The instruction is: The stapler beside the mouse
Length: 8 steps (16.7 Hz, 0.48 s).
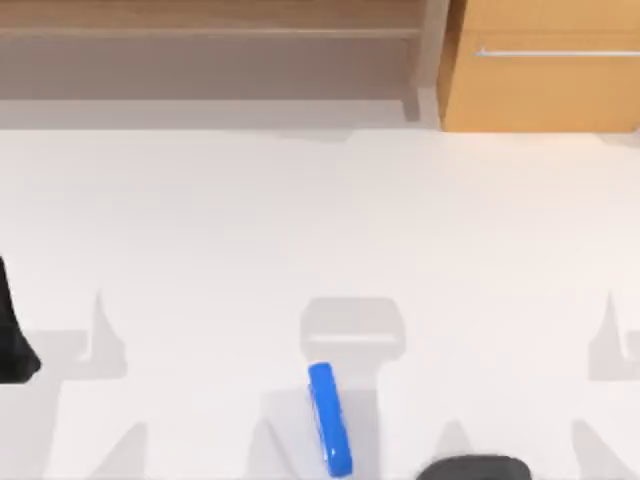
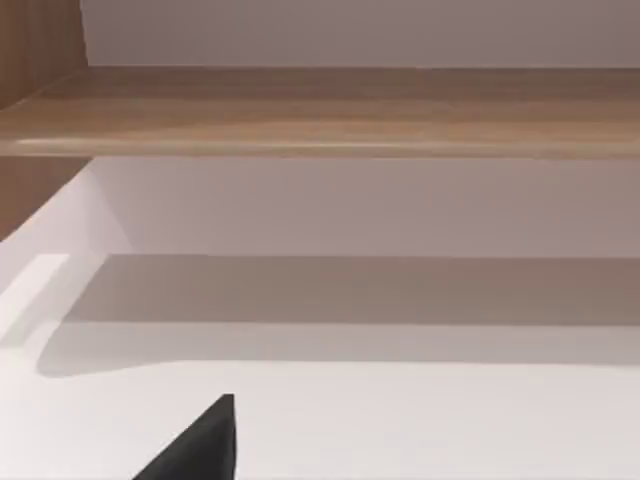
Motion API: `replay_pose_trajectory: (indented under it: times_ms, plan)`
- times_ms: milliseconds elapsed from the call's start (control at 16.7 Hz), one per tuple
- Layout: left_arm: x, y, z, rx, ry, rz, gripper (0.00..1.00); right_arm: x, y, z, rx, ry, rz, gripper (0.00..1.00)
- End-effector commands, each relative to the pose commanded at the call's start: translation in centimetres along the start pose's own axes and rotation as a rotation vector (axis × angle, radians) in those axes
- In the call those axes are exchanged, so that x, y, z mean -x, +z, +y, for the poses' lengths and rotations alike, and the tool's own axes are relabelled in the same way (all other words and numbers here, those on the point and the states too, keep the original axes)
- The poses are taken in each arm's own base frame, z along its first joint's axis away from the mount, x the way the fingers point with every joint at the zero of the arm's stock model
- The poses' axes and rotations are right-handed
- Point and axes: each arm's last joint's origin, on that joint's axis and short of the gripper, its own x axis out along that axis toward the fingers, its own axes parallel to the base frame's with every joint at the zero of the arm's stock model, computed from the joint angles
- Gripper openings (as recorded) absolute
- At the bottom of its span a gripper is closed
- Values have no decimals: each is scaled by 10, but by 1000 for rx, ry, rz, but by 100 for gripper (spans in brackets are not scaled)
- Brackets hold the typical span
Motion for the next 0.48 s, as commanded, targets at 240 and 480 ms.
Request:
replay_pose_trajectory:
  times_ms: [240, 480]
  plan:
    - [0, 0, 0, 0, 0, 0, 100, 0, 5, 2, -15, 24, 23, 100]
    - [0, 0, 0, 0, 0, 0, 100, -6, 35, 16, -87, 134, 169, 100]
